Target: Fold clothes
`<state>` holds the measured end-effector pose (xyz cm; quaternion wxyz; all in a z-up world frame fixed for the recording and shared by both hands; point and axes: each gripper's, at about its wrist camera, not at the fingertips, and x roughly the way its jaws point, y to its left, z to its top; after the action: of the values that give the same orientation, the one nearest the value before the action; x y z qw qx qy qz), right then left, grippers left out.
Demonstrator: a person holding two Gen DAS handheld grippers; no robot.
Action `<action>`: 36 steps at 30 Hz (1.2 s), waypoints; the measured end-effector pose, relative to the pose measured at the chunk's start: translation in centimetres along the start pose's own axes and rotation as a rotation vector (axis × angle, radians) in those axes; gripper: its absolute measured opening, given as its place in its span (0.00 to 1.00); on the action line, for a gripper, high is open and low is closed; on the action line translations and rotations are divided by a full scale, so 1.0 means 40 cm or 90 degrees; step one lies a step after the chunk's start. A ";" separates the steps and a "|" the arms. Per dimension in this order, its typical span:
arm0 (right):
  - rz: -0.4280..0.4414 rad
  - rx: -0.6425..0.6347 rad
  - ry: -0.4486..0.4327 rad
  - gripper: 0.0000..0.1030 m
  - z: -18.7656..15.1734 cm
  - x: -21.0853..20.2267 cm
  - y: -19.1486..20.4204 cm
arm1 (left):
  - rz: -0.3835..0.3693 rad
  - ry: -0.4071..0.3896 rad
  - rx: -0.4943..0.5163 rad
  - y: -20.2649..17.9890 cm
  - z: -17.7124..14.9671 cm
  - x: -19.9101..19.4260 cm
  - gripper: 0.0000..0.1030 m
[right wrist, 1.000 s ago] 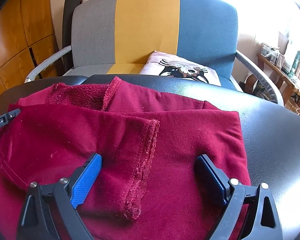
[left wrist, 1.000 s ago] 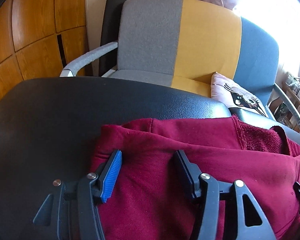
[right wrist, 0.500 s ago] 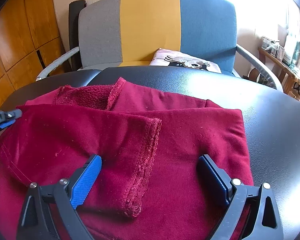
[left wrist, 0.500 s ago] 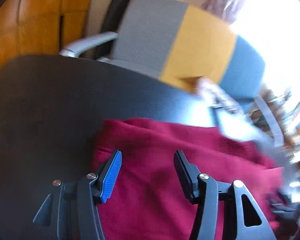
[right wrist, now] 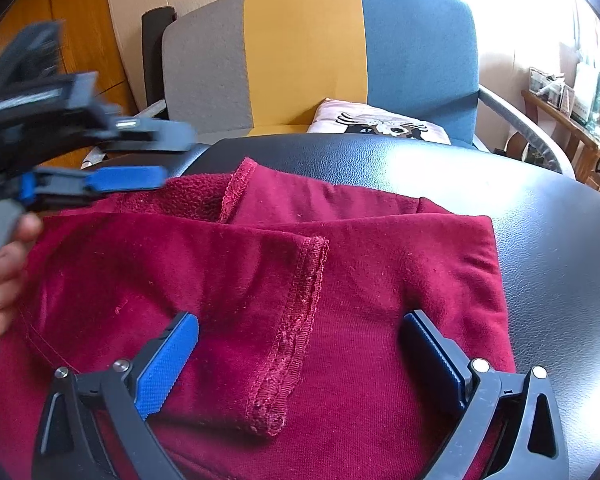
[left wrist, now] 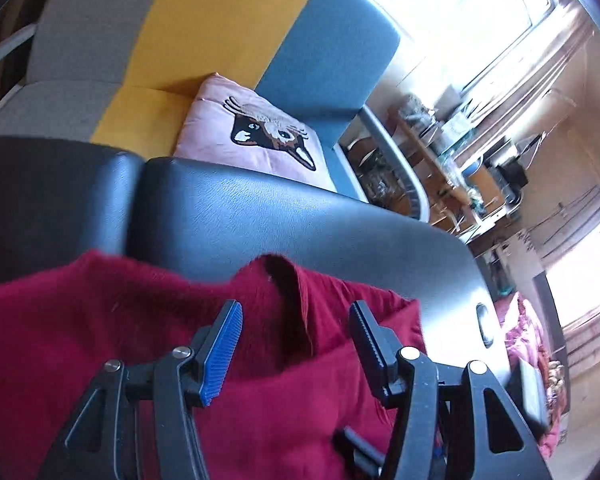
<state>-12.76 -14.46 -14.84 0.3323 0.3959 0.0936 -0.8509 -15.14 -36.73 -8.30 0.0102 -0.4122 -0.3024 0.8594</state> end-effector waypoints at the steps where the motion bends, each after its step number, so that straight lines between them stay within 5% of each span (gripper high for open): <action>1: 0.001 0.000 -0.001 1.00 0.000 0.000 0.000 | -0.001 0.010 0.005 -0.006 0.010 0.018 0.55; 7: 0.007 0.003 -0.004 1.00 -0.006 -0.003 -0.004 | -0.029 0.113 0.024 -0.016 0.044 0.140 0.54; 13: 0.010 0.004 -0.007 1.00 -0.006 -0.005 -0.005 | -0.094 0.074 -0.014 -0.009 0.065 0.163 0.36; 15: 0.011 0.004 -0.007 1.00 -0.006 -0.005 -0.006 | -0.066 0.062 -0.021 0.009 0.061 0.186 0.20; 16: 0.011 0.005 -0.007 1.00 -0.006 -0.005 -0.007 | -0.050 0.048 -0.018 0.020 0.056 0.192 0.04; 21: 0.009 0.004 -0.007 1.00 -0.006 -0.006 -0.003 | -0.050 0.043 -0.038 0.030 0.056 0.177 0.06; 23: 0.007 0.003 -0.007 1.00 -0.006 -0.006 -0.001 | -0.044 0.040 -0.021 0.010 0.058 0.148 0.32; 26: 0.005 0.001 -0.006 1.00 -0.005 -0.005 0.000 | -0.046 -0.006 -0.028 0.019 0.068 0.062 0.42; 30: 0.004 0.000 -0.006 1.00 -0.007 -0.008 0.003 | -0.028 -0.050 -0.059 0.079 0.062 -0.049 0.43; 36: 0.002 -0.001 -0.006 1.00 -0.009 -0.012 0.005 | 0.006 -0.043 -0.151 0.232 -0.020 -0.149 0.42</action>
<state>-12.18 -14.24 -14.70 0.3340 0.3921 0.0920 -0.8522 -8.47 -45.50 -9.41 -0.0530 -0.3829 -0.4002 0.8309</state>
